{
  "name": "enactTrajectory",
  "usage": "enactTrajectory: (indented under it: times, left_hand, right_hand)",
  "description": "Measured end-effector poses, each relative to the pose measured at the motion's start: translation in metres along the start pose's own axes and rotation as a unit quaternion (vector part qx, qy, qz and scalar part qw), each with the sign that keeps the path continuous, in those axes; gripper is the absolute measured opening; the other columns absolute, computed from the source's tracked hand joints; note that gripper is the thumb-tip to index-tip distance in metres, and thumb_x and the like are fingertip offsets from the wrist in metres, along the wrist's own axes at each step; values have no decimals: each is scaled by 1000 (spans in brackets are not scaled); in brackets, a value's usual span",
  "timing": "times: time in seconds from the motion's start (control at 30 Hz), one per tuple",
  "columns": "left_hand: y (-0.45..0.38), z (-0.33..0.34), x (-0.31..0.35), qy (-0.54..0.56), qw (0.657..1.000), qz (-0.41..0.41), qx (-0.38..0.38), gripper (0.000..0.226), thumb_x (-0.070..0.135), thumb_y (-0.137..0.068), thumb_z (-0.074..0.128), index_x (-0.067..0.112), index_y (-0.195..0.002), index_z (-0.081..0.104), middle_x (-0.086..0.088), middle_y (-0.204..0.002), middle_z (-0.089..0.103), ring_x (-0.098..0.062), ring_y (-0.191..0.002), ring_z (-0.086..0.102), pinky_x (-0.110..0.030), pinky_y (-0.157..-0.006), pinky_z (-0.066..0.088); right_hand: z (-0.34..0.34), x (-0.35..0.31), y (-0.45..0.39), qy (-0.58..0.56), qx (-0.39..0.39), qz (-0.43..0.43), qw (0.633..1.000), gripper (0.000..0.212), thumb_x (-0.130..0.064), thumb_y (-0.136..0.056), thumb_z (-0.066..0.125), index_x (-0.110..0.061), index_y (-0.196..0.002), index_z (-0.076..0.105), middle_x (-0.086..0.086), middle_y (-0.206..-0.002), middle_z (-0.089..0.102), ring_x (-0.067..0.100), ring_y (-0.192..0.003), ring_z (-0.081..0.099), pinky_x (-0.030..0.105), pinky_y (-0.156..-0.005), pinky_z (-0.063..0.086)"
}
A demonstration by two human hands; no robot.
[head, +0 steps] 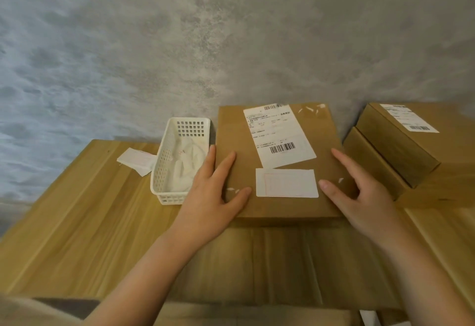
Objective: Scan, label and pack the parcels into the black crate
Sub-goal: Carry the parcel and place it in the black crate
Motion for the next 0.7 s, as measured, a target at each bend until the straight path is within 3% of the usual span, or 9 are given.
enactTrajectory:
  times: [0.07,0.17,0.23,0.3,0.37,0.43,0.53,0.63,0.7]
  left_hand:
    - [9,-26,-1,16,999,14,29,74,51,-89,59,42,-152,22,16,-163,-6,10,-139,1,-4,-105,7]
    - [32,-70,-16,29,998,11,63,74,49,-87,62,44,-151,25,19,-162,-5,14,-134,13,5,-92,19]
    - [53,-104,-34,26,996,-4,87,74,48,-86,64,44,-150,27,18,-162,-2,15,-132,15,10,-88,15]
    - [80,-138,-59,16,993,-26,113,73,50,-86,64,42,-150,28,15,-163,0,14,-133,12,11,-89,10]
    - [111,-172,-87,3,989,-58,135,72,54,-87,61,43,-150,27,15,-163,-1,12,-136,13,4,-96,14]
    - [147,-206,-119,-11,983,-104,148,74,53,-88,60,42,-151,23,15,-163,-5,3,-141,15,-11,-104,21]
    - [206,-256,-164,-29,968,-169,181,77,53,-88,57,40,-153,19,19,-161,-8,6,-140,9,-18,-109,20]
    - [266,-301,-209,-57,947,-229,219,76,59,-88,52,44,-152,14,22,-160,-11,-7,-147,12,-25,-112,25]
    - [306,-326,-239,-72,928,-274,242,76,63,-88,49,48,-151,10,25,-158,-14,-12,-146,18,-31,-114,32]
  right_hand:
    - [-1,-30,7,10,17,-29,999,75,-57,-80,55,-44,-148,26,-24,-135,35,3,-122,37,27,-93,44]
    - [15,-79,19,16,26,-74,997,72,-52,-84,57,-43,-149,26,-27,-133,34,-2,-121,35,14,-89,39]
    - [39,-114,27,14,18,-106,994,72,-51,-84,56,-41,-149,27,-28,-132,34,-4,-119,35,9,-88,37]
    - [70,-147,33,9,-7,-132,991,75,-57,-82,54,-43,-149,25,-26,-135,35,0,-123,37,21,-97,41]
    - [111,-181,39,-1,-52,-144,988,74,-60,-81,54,-49,-148,23,-26,-136,34,4,-126,38,34,-103,43]
    - [158,-216,47,-12,-96,-160,982,75,-59,-80,55,-48,-147,25,-24,-139,35,6,-128,39,37,-105,43]
    - [231,-271,67,-29,-160,-194,968,76,-58,-79,54,-45,-148,26,-25,-139,33,2,-125,34,37,-105,39]
    - [308,-320,90,-34,-222,-232,946,74,-59,-81,54,-45,-148,25,-21,-142,35,3,-124,36,32,-102,39]
    - [358,-351,108,-38,-257,-264,929,76,-64,-80,51,-44,-149,25,-17,-150,34,9,-130,40,36,-104,42]
Point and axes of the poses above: each hand's wrist, its own y-axis away from the middle knuckle, its own z-axis out of the palm, x = y × z, the point moved 8 cm from there along -y, towards the middle knuckle
